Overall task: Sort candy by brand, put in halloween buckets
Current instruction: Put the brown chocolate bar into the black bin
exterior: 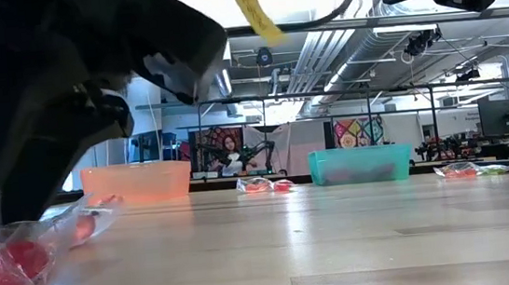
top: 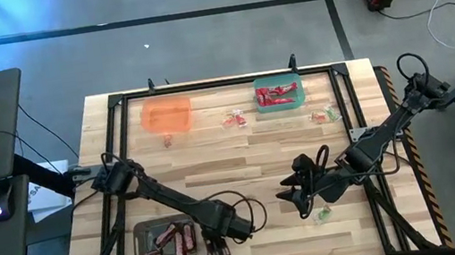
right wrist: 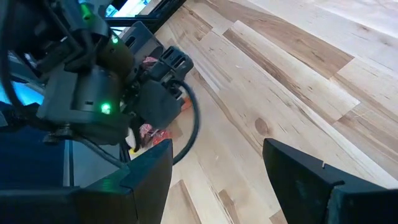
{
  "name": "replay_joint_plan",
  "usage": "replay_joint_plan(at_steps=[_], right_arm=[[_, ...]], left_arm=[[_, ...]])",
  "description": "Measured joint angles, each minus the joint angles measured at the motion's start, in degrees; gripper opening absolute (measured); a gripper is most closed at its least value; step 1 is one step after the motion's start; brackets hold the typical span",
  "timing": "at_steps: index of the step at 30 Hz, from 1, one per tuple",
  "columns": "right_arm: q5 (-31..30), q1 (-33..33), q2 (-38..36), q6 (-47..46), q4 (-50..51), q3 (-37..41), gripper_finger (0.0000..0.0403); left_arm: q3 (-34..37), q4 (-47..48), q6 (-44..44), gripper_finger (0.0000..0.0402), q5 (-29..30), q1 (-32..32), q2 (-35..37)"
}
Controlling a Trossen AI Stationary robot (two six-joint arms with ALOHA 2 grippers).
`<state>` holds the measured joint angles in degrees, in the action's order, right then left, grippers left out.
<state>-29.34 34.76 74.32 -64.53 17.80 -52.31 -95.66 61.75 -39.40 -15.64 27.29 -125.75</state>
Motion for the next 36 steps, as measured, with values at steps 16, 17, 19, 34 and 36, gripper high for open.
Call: replay_joint_plan(at_steps=[16, 17, 19, 34, 36], right_arm=[[0.06, 0.0, 0.0, -0.07, 0.02, 0.0, 0.0242], [0.06, 0.0, 0.0, -0.15, 0.02, 0.0, 0.0242], [0.09, 0.0, 0.0, -0.15, 0.04, 0.0, 0.0242], [-0.02, 0.0, -0.02, -0.13, 0.22, 0.0, 0.0242], [-0.04, 0.0, -0.02, -0.09, 0.4, -0.02, 0.0242]], left_arm=[[0.2, -1.05, -0.61, 0.0171, -1.88, 2.07, -0.98], [0.21, -1.25, -0.24, 0.0163, -1.85, 2.13, -0.98], [0.22, -1.46, 0.48, 0.0142, -1.73, 2.14, -0.98], [-10.09, 7.77, 10.17, 0.0002, 0.57, -0.97, 1.44], [-12.75, 12.12, 10.99, 0.0001, 3.69, -1.11, 3.28]])
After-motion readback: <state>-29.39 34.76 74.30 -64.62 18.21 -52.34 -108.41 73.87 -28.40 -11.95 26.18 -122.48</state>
